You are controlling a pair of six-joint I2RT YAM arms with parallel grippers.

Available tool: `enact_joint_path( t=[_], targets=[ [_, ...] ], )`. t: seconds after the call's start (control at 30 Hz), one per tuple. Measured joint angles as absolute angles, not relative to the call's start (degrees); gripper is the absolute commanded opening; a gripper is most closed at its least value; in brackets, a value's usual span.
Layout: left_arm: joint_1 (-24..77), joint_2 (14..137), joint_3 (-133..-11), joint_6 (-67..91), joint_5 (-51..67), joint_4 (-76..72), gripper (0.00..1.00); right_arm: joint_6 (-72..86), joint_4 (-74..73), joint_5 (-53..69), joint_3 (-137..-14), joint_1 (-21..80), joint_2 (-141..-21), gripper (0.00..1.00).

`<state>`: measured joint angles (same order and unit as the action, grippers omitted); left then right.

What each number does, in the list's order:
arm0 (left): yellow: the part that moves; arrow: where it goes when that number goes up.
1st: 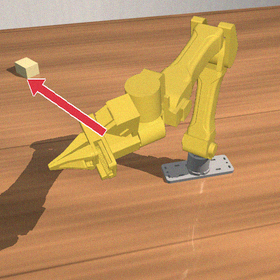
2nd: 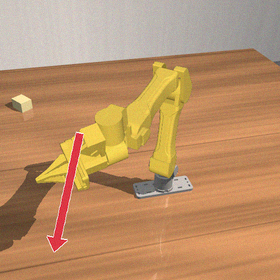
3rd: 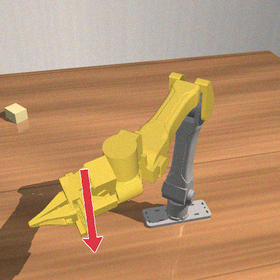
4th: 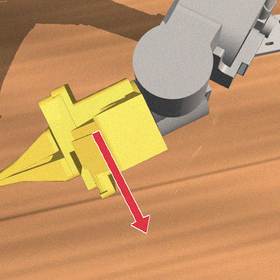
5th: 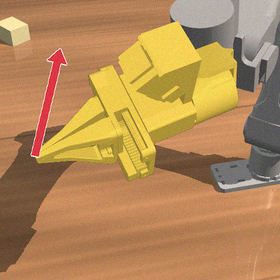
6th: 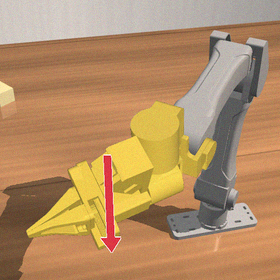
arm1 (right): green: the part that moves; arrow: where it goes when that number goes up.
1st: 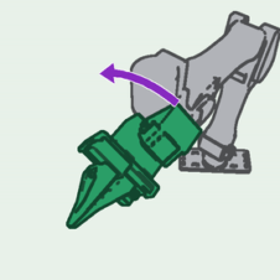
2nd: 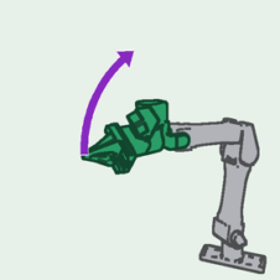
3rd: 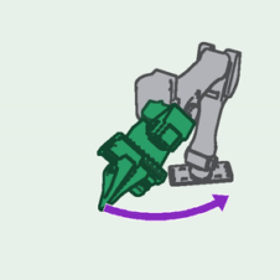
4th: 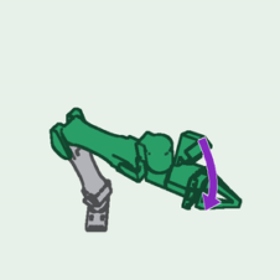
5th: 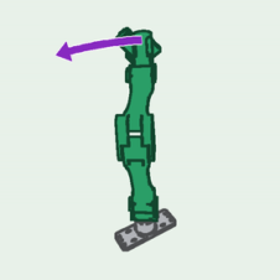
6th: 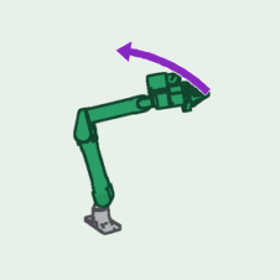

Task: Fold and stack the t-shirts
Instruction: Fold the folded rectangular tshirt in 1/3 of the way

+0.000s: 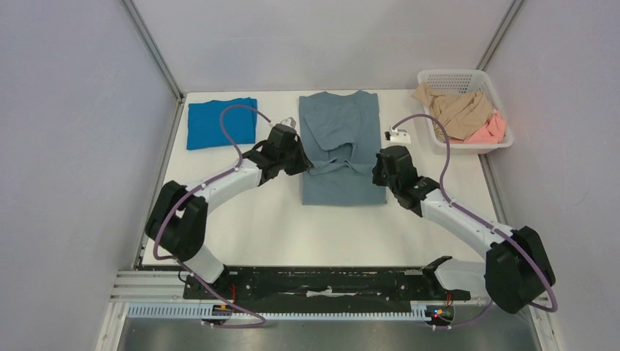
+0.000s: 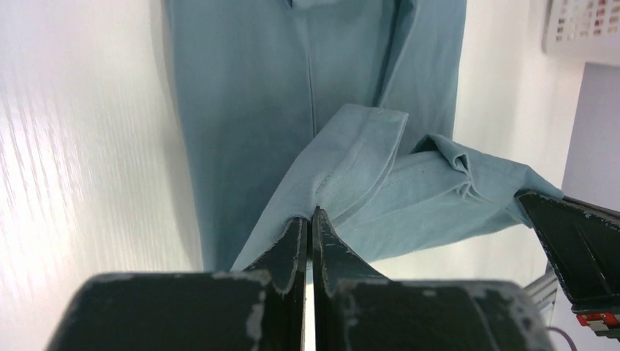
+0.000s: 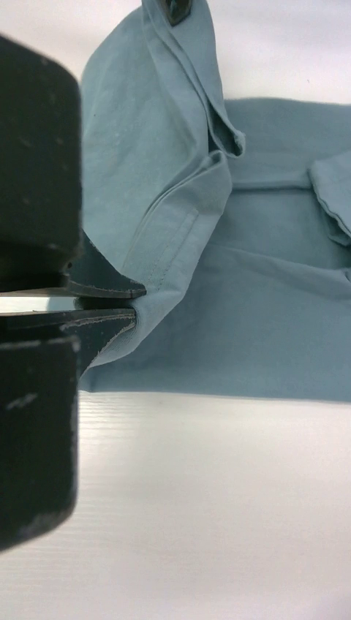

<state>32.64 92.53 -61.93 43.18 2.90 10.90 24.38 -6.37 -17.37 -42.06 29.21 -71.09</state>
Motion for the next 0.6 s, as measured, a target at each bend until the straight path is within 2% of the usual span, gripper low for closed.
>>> enact_joint_path(
  t=[0.2, 0.37, 0.43, 0.5, 0.53, 0.6],
  targets=[
    [29.3, 100.92, -69.73, 40.23, 4.64, 11.49, 0.02, 21.63, -1.61, -13.58, -48.01, 25.45, -80.27, 0.0],
    [27.35, 106.8, -74.96, 38.89, 5.17, 12.99, 0.02, 20.03, 0.86, -11.4, -50.78, 23.64, -85.03, 0.05],
    [26.83, 108.25, -76.18, 38.85, 5.17, 13.58, 0.03, 19.77, 1.43, -10.39, -52.25, 22.81, -87.66, 0.1],
    [26.24, 109.91, -77.47, 38.76, 5.58, 14.11, 0.15, 19.55, 1.91, -9.23, -53.82, 21.89, -90.8, 0.14],
    [26.02, 110.56, -78.08, 38.72, 5.93, 14.39, 0.25, 19.49, 2.04, -8.93, -54.33, 21.63, -91.83, 0.19],
    [25.43, 112.75, -80.14, 38.48, 6.35, 15.07, 0.48, 19.22, 2.15, -7.79, -56.03, 20.82, -94.61, 0.39]
  ],
)
